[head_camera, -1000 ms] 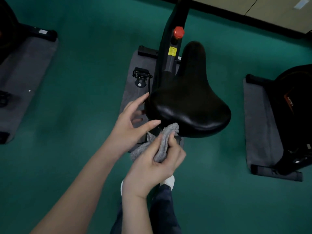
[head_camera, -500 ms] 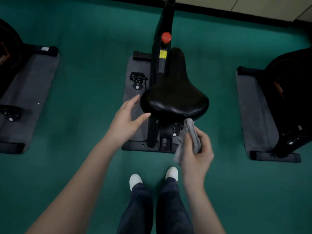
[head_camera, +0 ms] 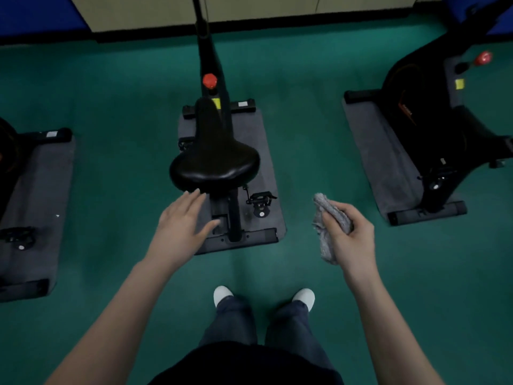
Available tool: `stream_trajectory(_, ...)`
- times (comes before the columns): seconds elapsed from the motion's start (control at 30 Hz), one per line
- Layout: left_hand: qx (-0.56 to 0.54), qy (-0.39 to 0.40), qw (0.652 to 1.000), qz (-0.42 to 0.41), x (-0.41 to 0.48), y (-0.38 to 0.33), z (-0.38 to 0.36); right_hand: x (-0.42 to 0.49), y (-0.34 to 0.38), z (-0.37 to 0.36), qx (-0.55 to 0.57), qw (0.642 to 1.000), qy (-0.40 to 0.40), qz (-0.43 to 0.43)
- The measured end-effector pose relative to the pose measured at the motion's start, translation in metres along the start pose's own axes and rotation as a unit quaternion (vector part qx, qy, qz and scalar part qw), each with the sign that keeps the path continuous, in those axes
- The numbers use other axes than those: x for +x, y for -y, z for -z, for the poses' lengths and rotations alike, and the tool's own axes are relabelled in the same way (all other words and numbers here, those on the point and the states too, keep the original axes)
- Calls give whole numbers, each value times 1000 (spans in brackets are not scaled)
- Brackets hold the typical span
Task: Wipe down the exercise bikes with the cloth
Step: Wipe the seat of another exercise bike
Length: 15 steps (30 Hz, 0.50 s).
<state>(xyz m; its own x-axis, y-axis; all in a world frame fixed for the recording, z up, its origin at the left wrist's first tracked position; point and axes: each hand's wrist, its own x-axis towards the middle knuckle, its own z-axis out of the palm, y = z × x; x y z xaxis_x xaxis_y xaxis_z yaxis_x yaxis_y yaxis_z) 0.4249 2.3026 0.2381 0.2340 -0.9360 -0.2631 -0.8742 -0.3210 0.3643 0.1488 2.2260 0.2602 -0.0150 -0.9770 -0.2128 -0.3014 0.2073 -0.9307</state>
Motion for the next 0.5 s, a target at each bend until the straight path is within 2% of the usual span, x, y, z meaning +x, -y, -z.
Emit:
stream_trajectory(0.13,64,8,996,-53,11,-74,-14,5,-4,58,10,1000,-18,4)
stream_trajectory(0.27,84,13,992,-94,24,-158,-37,9,-22,125,17,999,-38,-14)
stream_trajectory(0.5,92,29,980,-175,36,-289,-79,7,-63,238,32,989,-131,-54)
